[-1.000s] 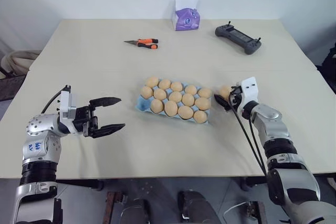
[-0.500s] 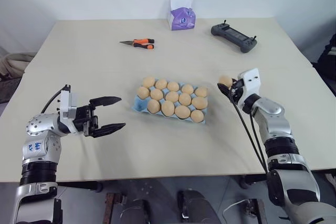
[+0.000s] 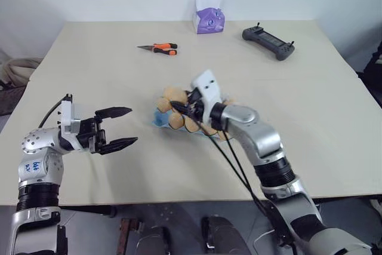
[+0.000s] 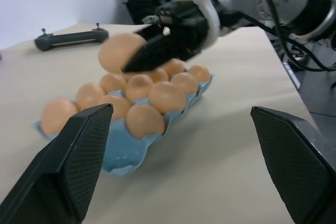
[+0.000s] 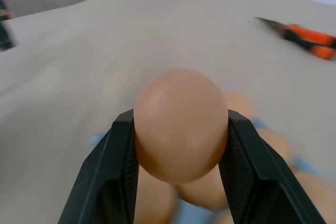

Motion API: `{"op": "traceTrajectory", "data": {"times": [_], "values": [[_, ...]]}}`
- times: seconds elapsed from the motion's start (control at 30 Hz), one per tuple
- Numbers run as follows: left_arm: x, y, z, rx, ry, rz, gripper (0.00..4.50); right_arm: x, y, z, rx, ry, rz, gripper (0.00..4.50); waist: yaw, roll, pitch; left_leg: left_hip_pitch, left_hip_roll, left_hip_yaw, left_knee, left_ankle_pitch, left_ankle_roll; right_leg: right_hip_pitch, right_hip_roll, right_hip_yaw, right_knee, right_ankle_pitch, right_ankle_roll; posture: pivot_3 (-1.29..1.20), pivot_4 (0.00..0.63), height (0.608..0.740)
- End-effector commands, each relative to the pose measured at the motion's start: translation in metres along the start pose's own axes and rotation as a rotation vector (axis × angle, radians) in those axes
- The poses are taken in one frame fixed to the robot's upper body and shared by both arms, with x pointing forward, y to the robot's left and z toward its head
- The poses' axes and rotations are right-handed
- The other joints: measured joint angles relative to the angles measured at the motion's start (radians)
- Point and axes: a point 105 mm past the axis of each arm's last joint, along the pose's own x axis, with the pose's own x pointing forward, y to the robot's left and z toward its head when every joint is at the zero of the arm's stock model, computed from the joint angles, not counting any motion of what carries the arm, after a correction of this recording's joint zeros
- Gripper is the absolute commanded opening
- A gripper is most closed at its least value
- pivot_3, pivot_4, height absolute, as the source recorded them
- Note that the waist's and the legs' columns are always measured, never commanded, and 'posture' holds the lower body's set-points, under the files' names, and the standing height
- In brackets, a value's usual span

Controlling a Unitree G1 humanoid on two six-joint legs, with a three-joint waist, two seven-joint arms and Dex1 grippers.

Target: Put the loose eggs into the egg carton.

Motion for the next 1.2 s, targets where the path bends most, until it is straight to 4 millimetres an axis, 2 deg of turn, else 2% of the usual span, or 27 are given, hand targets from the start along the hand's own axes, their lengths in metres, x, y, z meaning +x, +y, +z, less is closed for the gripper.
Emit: {"op": "traceTrajectory", "data": {"times": [0.03, 0.27, 0.53, 0.57, 0.63, 0.77, 0.8, 0.93, 1.0, 1.1, 1.2], "values": [[-0.012, 0.005, 0.009, 0.046, 0.006, 0.054, 4.5, 0.01, 0.015, 0.012, -0.059, -0.025, 0.04, 1.91, -0.001, -0.001, 0.0, -0.002, 0.0, 0.0, 0.0, 0.0, 0.0, -0.002, 0.0, 0.0, 0.0, 0.0, 0.0, 0.0, 0.15, 0.74], [-0.018, 0.002, 0.011, 0.059, 0.015, 0.085, 4.5, 0.035, 0.038, 0.004, -0.089, 0.001, 0.111, 1.91, -0.01, -0.001, 0.0, -0.008, 0.0, 0.0, 0.002, 0.0, 0.0, -0.008, 0.0, -0.001, 0.002, 0.0, 0.0, 0.0, 0.15, 0.74], [-0.018, -0.001, 0.011, 0.059, 0.015, 0.099, 4.5, 0.047, 0.041, 0.0, -0.109, 0.005, 0.119, 1.91, -0.008, -0.002, -0.001, -0.008, 0.0, 0.0, 0.002, 0.0, 0.0, -0.008, 0.0, -0.001, 0.002, 0.0, 0.0, 0.0, 0.15, 0.74], [-0.018, -0.001, 0.011, 0.058, 0.016, 0.102, 4.5, 0.047, 0.041, 0.0, -0.115, 0.006, 0.119, 2.41, -0.008, -0.002, -0.001, -0.008, 0.0, -0.001, 0.002, 0.001, 0.0, -0.008, 0.0, -0.001, 0.002, 0.0, 0.0, 0.0, 0.15, 0.74], [-0.019, -0.002, 0.01, 0.056, 0.016, 0.104, 4.5, 0.047, 0.039, 0.0, -0.123, 0.007, 0.112, 2.98, -0.009, -0.002, -0.001, -0.008, 0.0, 0.0, 0.002, 0.001, 0.0, -0.008, 0.0, -0.001, 0.002, 0.0, 0.0, 0.0, 0.15, 0.74], [-0.019, -0.002, 0.01, 0.05, 0.017, 0.109, 4.5, 0.042, 0.031, -0.003, -0.145, 0.017, 0.093, 4.42, -0.009, -0.002, -0.001, -0.008, 0.0, -0.001, 0.002, 0.001, 0.0, -0.008, 0.0, -0.001, 0.002, 0.0, 0.0, 0.0, 0.15, 0.74], [-0.018, -0.002, 0.01, 0.046, 0.017, 0.11, 4.5, 0.041, 0.03, -0.002, -0.15, 0.015, 0.09, 4.47, -0.009, -0.002, -0.001, -0.008, 0.0, -0.001, 0.002, 0.001, 0.0, -0.008, 0.0, -0.001, 0.002, 0.0, 0.0, 0.0, 0.15, 0.74], [-0.018, -0.001, 0.009, 0.03, 0.025, 0.113, 4.5, 0.032, 0.026, 0.005, -0.165, -0.01, 0.098, 4.47, -0.008, -0.002, -0.001, -0.008, 0.0, -0.001, 0.002, 0.001, 0.0, -0.008, 0.0, -0.001, 0.003, 0.0, 0.0, 0.0, 0.15, 0.74], [-0.017, 0.0, 0.008, 0.013, 0.036, 0.122, 4.5, 0.019, 0.025, 0.021, -0.153, -0.075, 0.13, 4.47, -0.007, -0.002, -0.001, -0.009, 0.0, -0.001, 0.002, 0.001, 0.0, -0.008, 0.0, -0.001, 0.003, 0.0, 0.0, 0.0, 0.15, 0.74], [-0.016, 0.002, 0.008, -0.005, 0.046, 0.145, 4.5, -0.011, 0.019, 0.05, -0.109, -0.204, 0.168, 4.47, -0.004, -0.002, -0.001, -0.009, 0.0, -0.002, 0.001, 0.001, 0.0, -0.008, 0.0, -0.002, 0.003, 0.0, 0.0, 0.0, 0.15, 0.74], [-0.016, 0.005, 0.011, -0.002, 0.038, 0.164, 4.5, -0.043, 0.0, 0.057, -0.149, -0.241, 0.141, 4.47, -0.002, -0.002, -0.001, -0.009, 0.0, -0.003, 0.001, 0.0, 0.0, -0.006, 0.0, -0.004, 0.002, 0.0, 0.0, 0.0, 0.15, 0.74]]}}
